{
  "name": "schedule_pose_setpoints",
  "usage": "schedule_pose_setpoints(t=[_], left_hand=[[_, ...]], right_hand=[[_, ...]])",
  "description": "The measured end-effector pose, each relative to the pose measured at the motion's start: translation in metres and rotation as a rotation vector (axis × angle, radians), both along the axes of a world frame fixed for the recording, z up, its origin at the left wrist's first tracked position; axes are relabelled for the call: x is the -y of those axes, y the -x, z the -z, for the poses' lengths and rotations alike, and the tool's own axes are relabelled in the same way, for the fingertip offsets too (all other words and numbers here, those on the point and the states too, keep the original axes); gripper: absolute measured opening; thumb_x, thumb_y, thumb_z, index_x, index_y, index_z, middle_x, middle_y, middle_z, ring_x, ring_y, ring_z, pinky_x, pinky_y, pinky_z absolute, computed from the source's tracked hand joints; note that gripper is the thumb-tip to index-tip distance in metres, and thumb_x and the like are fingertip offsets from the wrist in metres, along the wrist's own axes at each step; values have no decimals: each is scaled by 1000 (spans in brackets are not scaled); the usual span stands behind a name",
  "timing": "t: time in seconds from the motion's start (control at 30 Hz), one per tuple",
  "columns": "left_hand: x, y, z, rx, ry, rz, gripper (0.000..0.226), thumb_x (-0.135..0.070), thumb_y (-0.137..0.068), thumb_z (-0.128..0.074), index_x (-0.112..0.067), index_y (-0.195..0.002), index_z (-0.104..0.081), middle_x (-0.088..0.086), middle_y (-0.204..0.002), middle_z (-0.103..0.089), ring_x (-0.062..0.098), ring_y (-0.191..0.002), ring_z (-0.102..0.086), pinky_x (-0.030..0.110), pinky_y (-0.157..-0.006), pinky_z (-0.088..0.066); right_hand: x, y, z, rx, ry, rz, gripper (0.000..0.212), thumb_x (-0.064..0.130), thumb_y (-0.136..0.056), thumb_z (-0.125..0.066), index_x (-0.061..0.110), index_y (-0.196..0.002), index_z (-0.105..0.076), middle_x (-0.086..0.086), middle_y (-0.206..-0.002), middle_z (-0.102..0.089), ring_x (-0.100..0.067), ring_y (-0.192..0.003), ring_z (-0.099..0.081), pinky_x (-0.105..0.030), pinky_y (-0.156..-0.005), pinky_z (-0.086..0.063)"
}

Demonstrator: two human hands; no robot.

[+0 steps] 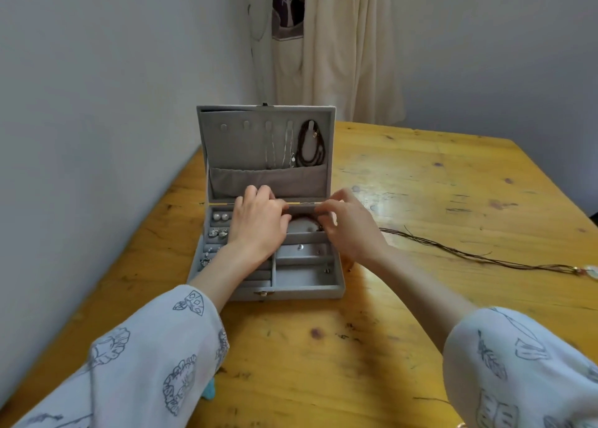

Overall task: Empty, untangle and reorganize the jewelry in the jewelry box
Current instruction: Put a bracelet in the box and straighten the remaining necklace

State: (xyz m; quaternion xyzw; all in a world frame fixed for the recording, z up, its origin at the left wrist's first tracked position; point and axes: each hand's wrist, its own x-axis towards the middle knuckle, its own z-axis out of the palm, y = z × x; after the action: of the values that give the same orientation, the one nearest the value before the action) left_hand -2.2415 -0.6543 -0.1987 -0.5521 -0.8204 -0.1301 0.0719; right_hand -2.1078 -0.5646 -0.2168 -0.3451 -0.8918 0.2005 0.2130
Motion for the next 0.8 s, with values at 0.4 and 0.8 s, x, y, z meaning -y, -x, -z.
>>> schedule_pose_setpoints(t=[0.4,0.8], left_hand=[[71,-126,14,520,-183,320,25,-13,-91,-49,-17,-114,-60,-1,-111,-52,13,-100,-53,33,-91,-47],[92,-173,52,291,-122,406,24,-19,-90,-51,-18,-111,-62,-1,-111,-55,15,-104,-47,24,-90,-32]], right_hand=[[55,-164,-25,-105,239,218,21,11,-92,-50,16,-105,-65,3,-99,-67,-7,-88,-56,-18,-77,-38],[124,-240,-2,286,334,84,15,35,-78,-68,27,-80,-56,15,-74,-49,-3,-70,-44,-18,-59,-32]])
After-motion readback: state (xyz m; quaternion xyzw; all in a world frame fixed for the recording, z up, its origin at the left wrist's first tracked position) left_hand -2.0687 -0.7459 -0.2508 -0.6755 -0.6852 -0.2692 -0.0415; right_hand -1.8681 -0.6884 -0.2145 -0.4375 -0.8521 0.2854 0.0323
